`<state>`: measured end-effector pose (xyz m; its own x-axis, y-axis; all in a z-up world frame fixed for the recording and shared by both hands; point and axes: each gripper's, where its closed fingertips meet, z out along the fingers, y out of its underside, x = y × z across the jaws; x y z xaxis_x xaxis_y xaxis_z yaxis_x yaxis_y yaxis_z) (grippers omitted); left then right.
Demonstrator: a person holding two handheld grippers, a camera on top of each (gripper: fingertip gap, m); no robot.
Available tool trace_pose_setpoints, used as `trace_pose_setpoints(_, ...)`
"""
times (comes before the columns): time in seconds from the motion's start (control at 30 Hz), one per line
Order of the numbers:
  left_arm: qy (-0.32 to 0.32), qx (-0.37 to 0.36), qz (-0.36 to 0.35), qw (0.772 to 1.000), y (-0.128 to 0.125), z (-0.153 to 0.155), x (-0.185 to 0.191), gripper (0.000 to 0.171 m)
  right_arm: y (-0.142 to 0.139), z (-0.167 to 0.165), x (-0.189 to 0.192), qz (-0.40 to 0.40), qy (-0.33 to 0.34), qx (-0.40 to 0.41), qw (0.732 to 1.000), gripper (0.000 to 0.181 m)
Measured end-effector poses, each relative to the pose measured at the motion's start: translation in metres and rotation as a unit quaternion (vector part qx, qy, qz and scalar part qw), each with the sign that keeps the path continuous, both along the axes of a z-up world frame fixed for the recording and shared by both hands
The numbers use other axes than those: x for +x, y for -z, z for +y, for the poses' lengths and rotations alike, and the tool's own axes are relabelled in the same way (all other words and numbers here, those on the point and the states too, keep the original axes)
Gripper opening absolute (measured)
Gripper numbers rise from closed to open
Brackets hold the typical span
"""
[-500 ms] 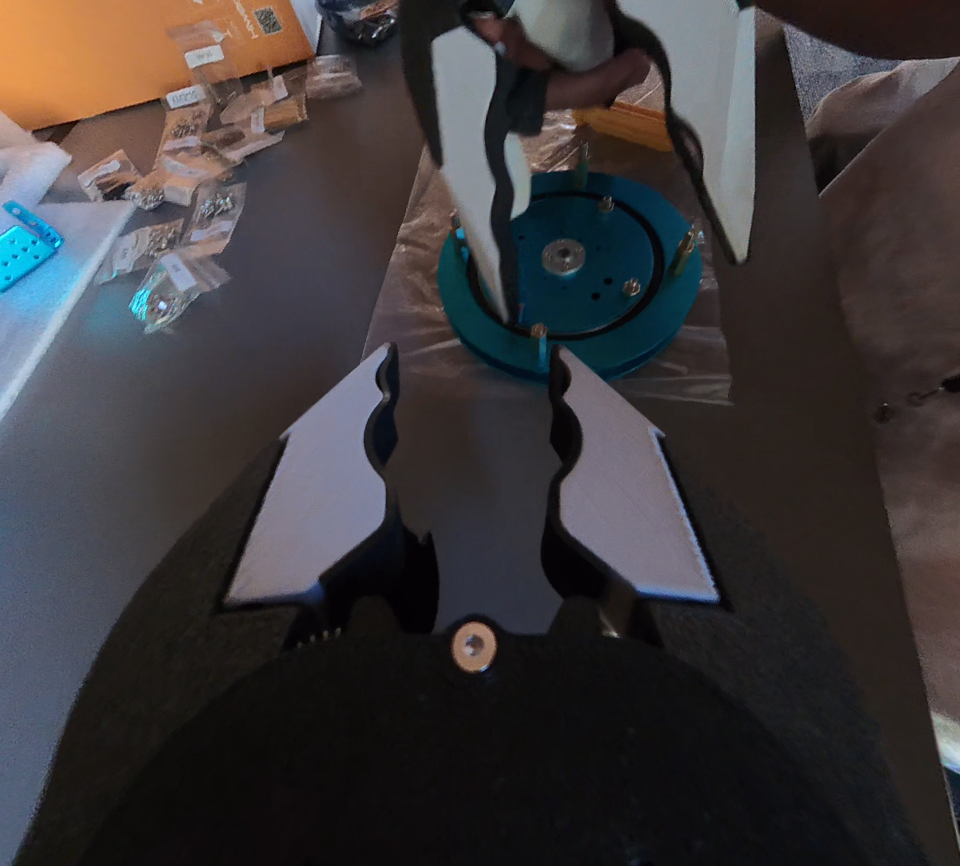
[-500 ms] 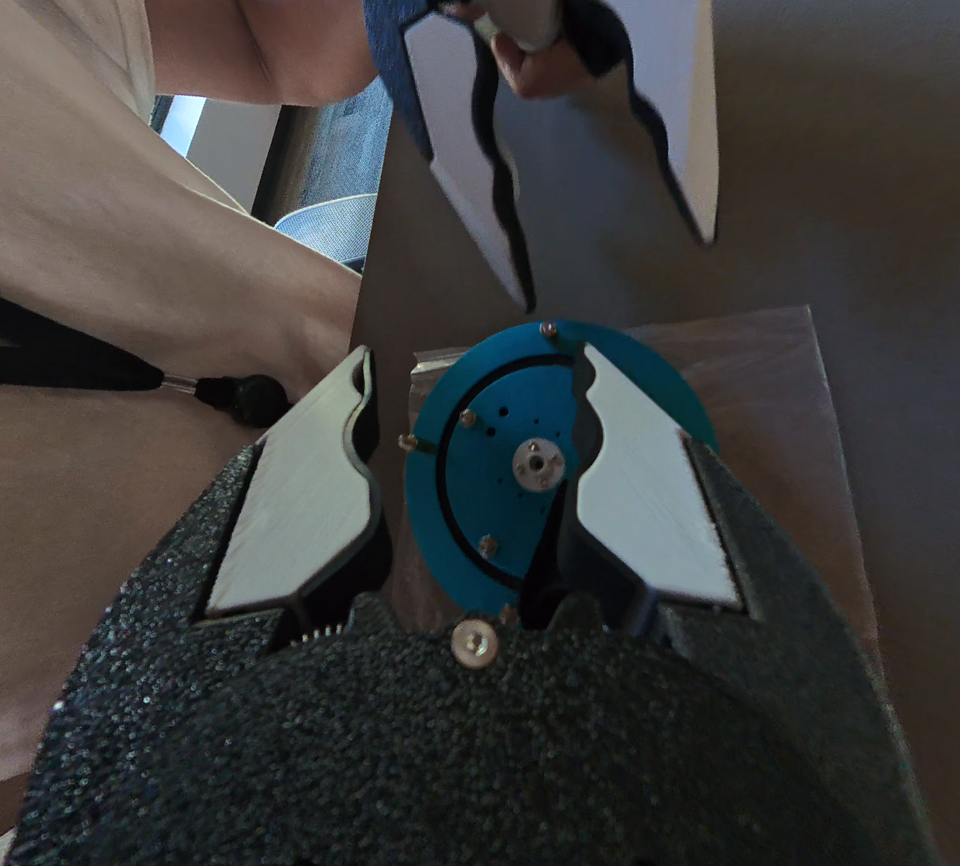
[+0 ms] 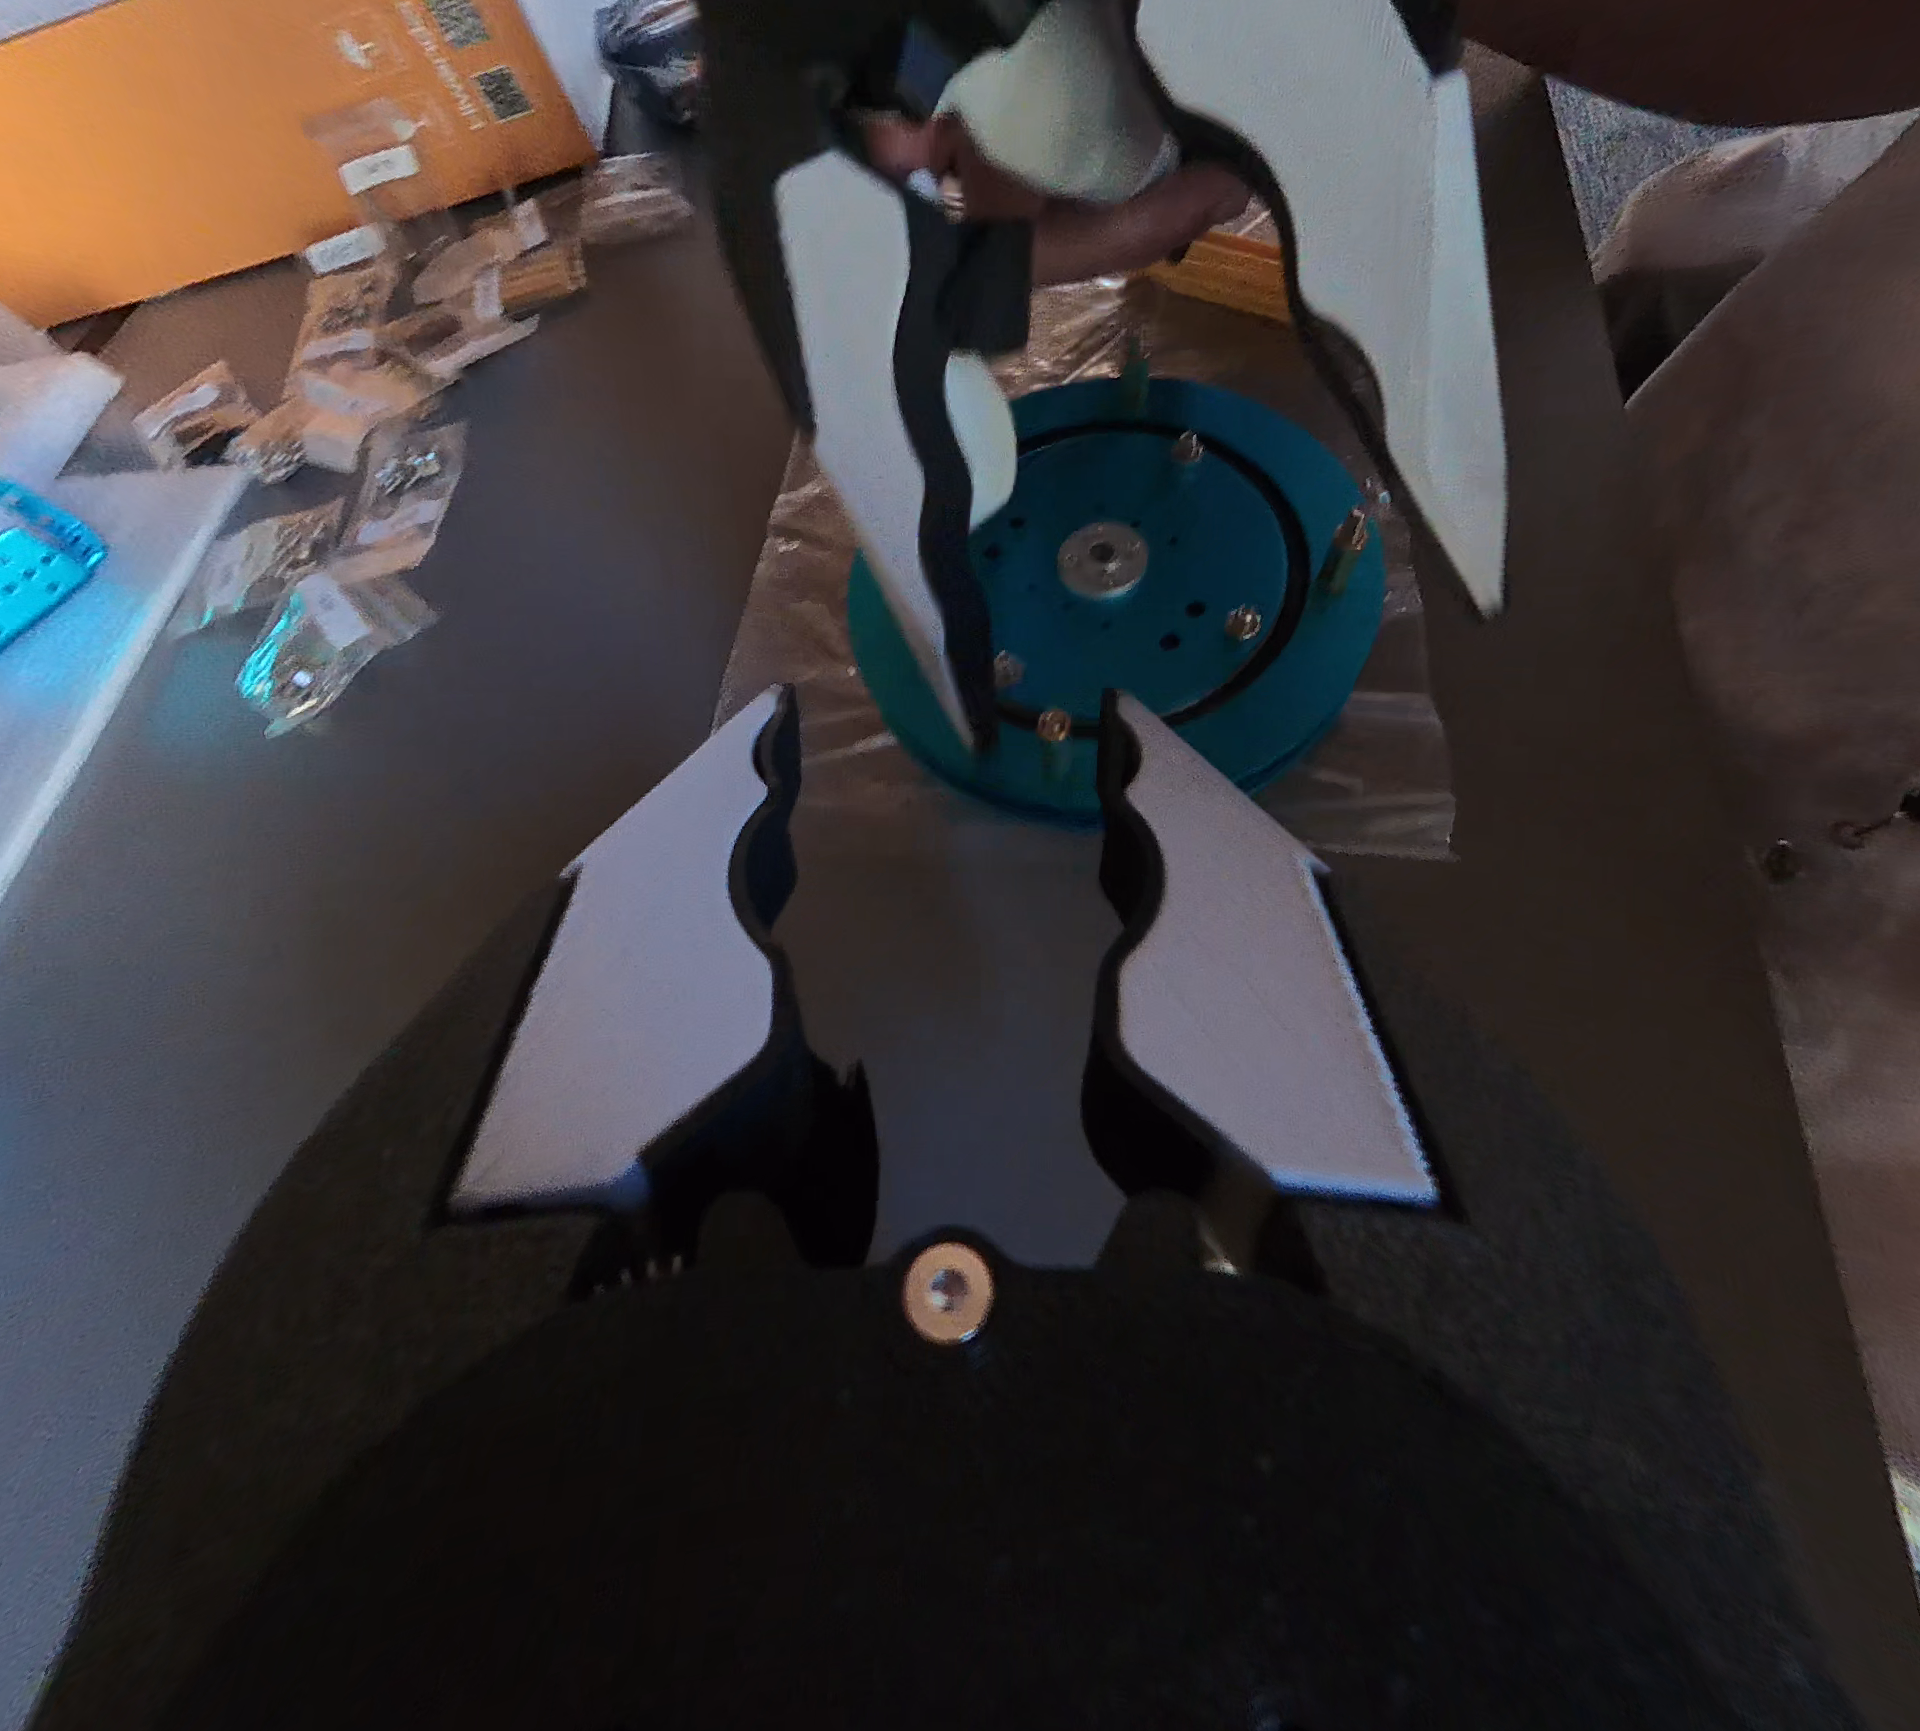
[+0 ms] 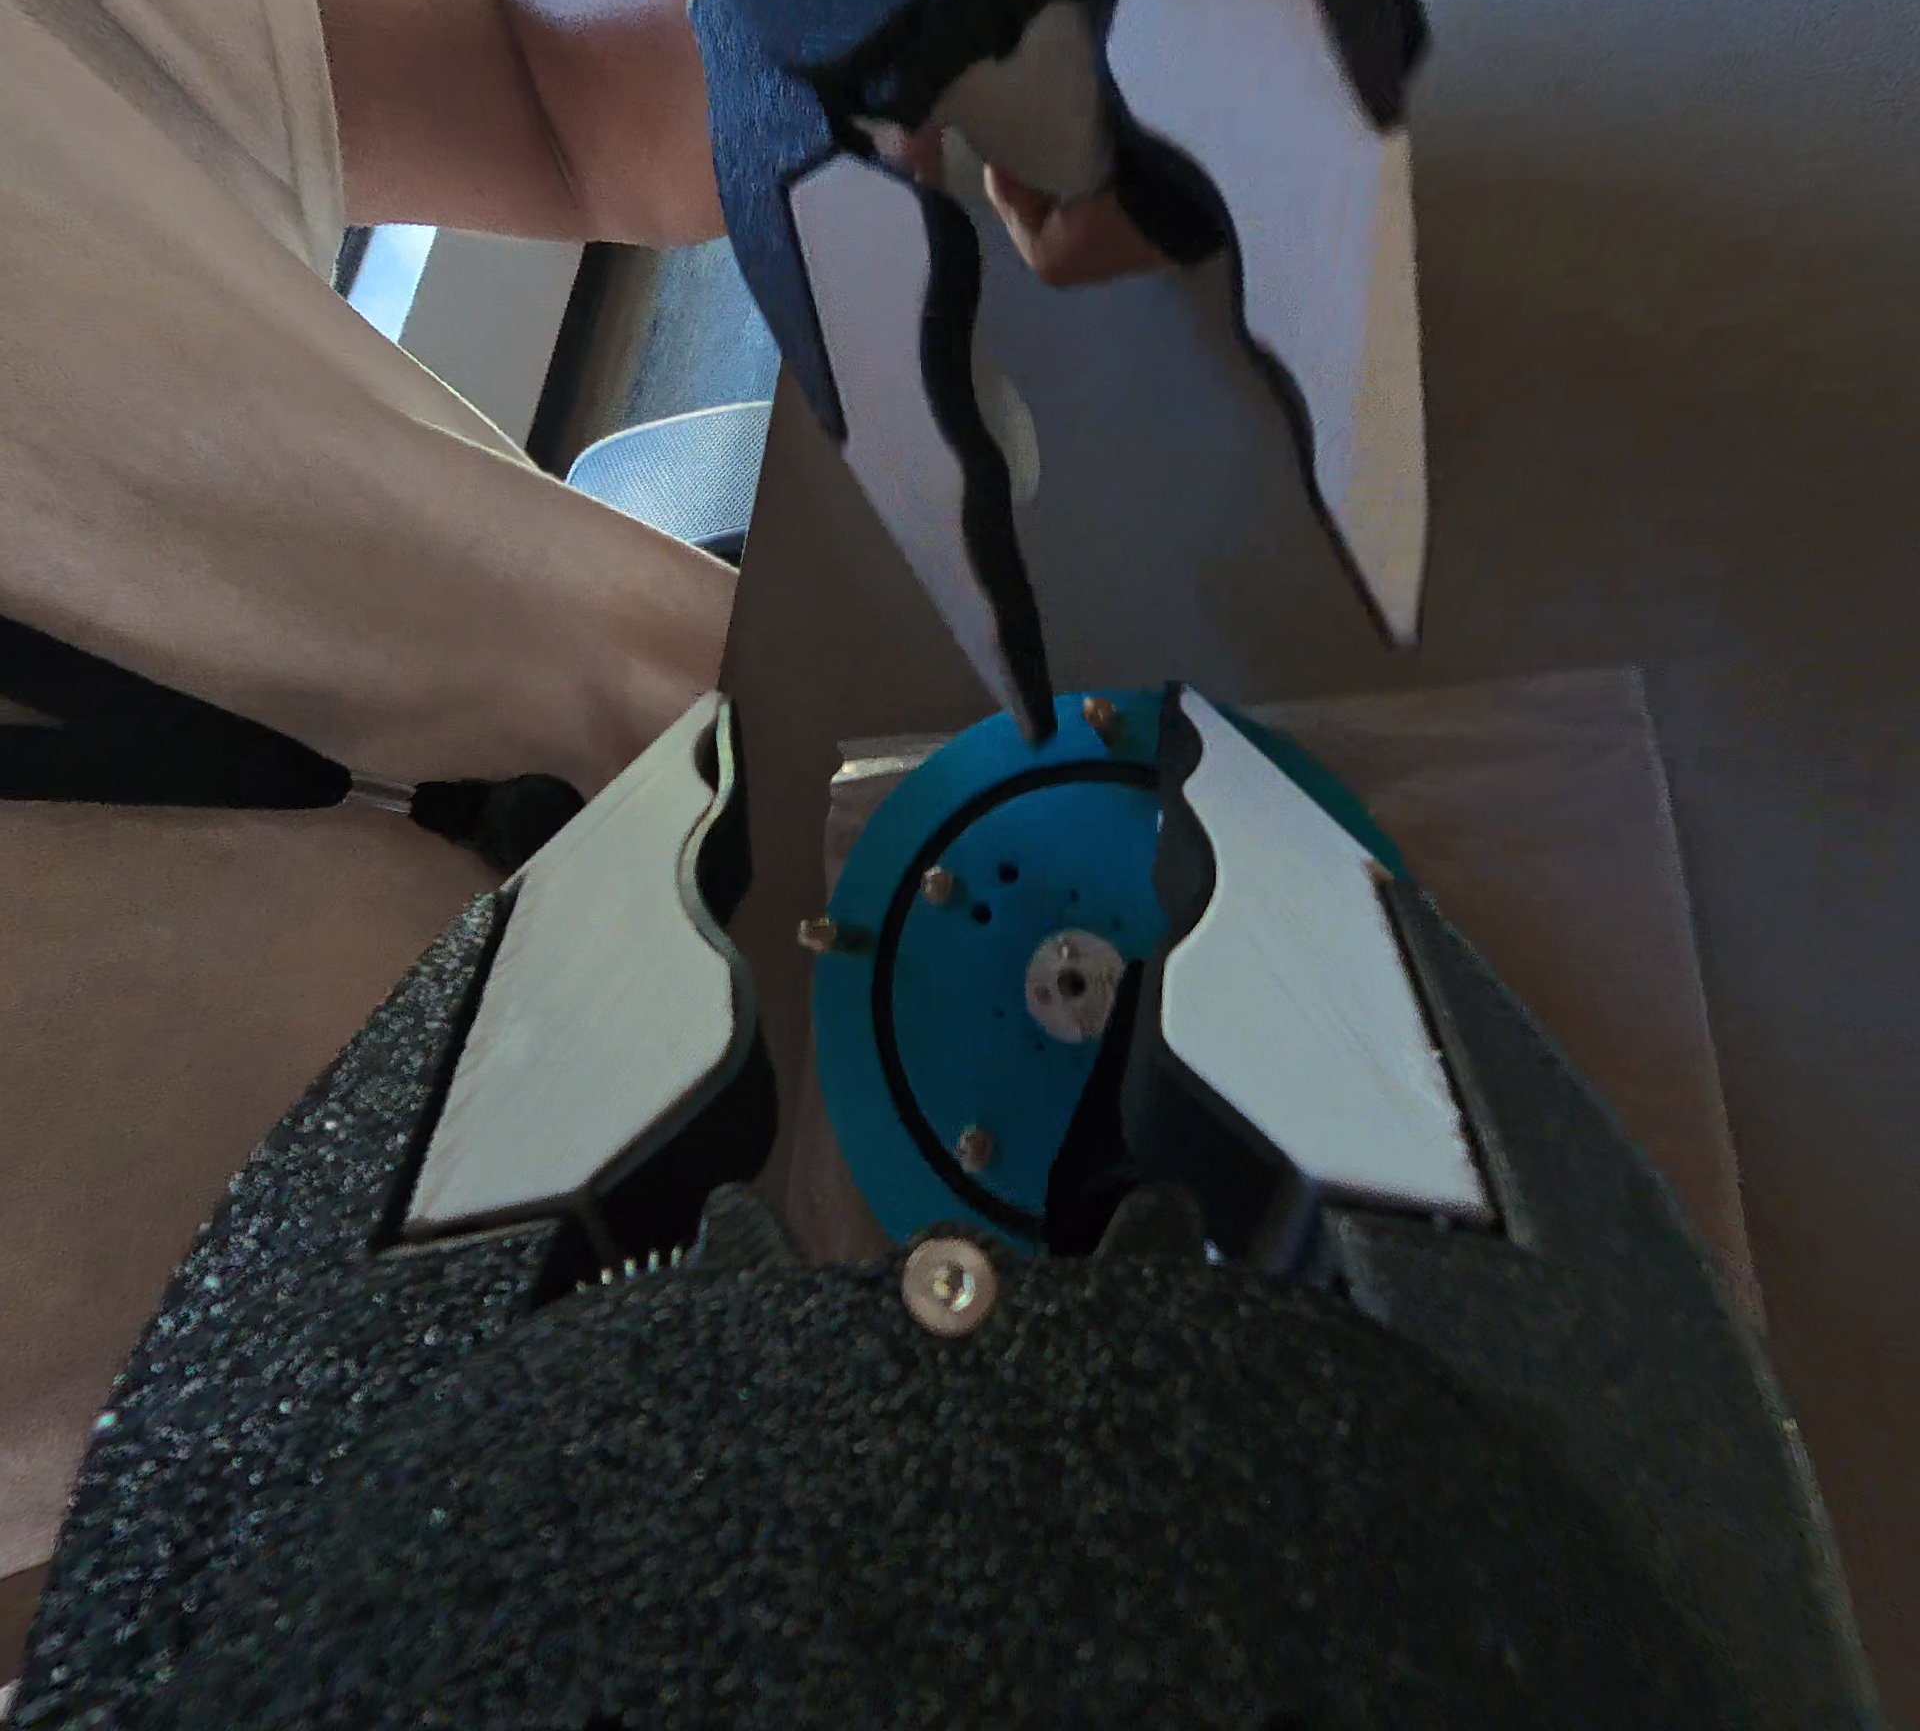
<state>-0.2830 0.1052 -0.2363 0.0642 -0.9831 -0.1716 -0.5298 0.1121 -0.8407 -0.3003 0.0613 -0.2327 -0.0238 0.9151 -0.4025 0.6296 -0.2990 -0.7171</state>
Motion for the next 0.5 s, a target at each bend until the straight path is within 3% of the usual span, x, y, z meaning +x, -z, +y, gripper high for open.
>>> trace_pose_setpoints(0.1,0.001,0.012,0.022,1.000,0.010,0.003,0.008,0.057,0.010,-0.008,-0.008,-0.018,-0.023,0.000,1.000,0.077)
trace_pose_setpoints(0.17,-0.007,0.004,0.022,1.000,0.011,0.007,-0.001,0.062,0.007,-0.011,-0.005,-0.010,-0.017,-0.011,1.000,0.081)
trace_pose_setpoints(0.33,-0.041,-0.005,0.008,0.999,0.004,0.015,-0.030,0.056,0.001,-0.004,0.019,-0.008,0.014,-0.003,1.000,0.072)
trace_pose_setpoints(0.5,0.005,0.005,0.005,1.000,0.002,-0.005,0.004,0.057,0.004,-0.005,0.000,-0.005,-0.008,-0.001,1.000,0.078)
